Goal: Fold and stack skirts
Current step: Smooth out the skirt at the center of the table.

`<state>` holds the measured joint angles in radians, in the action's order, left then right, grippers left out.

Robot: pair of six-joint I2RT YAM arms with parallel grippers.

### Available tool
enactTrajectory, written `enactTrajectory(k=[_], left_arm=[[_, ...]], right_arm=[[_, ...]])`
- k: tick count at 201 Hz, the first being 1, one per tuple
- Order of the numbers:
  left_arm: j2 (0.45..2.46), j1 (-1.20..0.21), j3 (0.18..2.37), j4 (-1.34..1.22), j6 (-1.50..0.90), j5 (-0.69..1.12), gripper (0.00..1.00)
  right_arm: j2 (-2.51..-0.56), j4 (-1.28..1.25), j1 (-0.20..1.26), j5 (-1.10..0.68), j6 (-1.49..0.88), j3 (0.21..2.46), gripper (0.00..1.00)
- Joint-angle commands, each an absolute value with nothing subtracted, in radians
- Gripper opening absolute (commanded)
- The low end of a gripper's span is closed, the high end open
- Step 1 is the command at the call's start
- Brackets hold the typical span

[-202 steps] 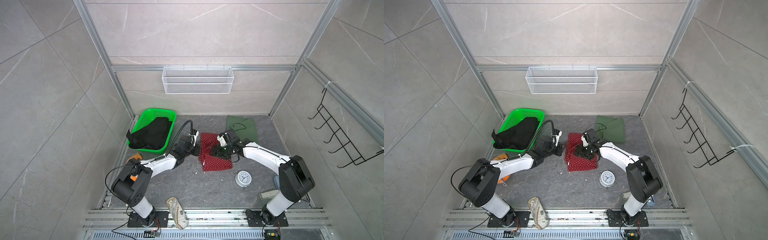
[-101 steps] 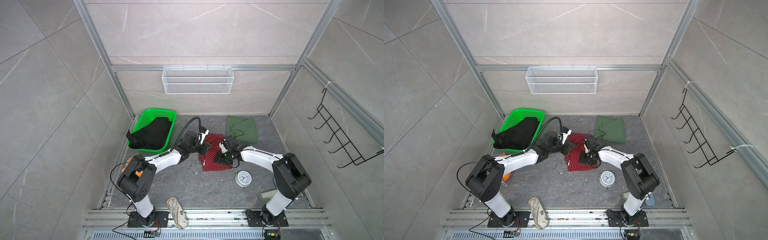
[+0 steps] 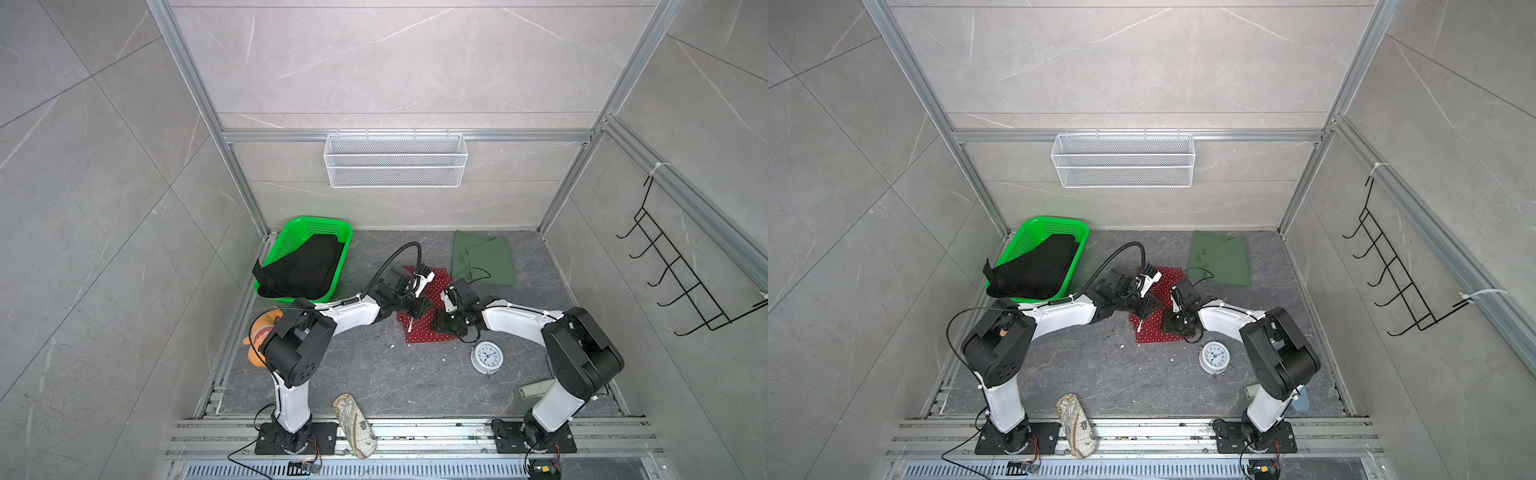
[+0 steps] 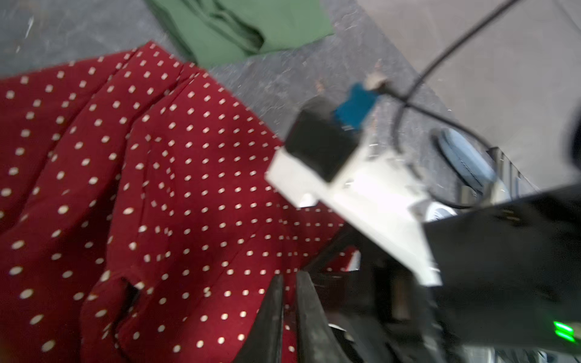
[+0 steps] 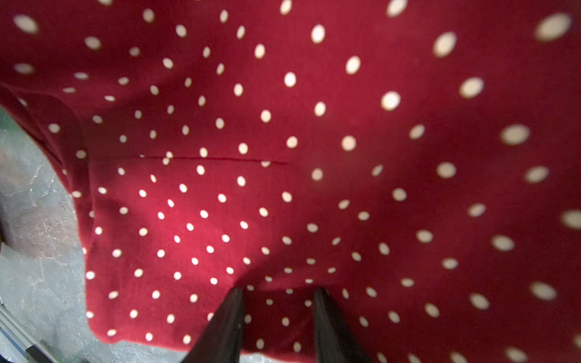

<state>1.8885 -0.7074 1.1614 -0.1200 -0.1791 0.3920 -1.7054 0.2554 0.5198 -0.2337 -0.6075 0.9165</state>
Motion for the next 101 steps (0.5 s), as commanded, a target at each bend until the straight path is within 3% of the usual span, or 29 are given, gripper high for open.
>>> enactTrajectory(k=[1, 101], left_arm=[[1.922, -0.657, 1.207, -0.164, -0.227, 0.359, 0.12], [2.143, -0.525, 1.389, -0.182, -0.282, 0.382, 0.1]], right_arm=[[-1.697, 0.272, 0.523, -0.198, -0.608, 0.886, 0.41], [-1.719, 0.288, 0.523, -0.196, -0.605, 0.879, 0.41]])
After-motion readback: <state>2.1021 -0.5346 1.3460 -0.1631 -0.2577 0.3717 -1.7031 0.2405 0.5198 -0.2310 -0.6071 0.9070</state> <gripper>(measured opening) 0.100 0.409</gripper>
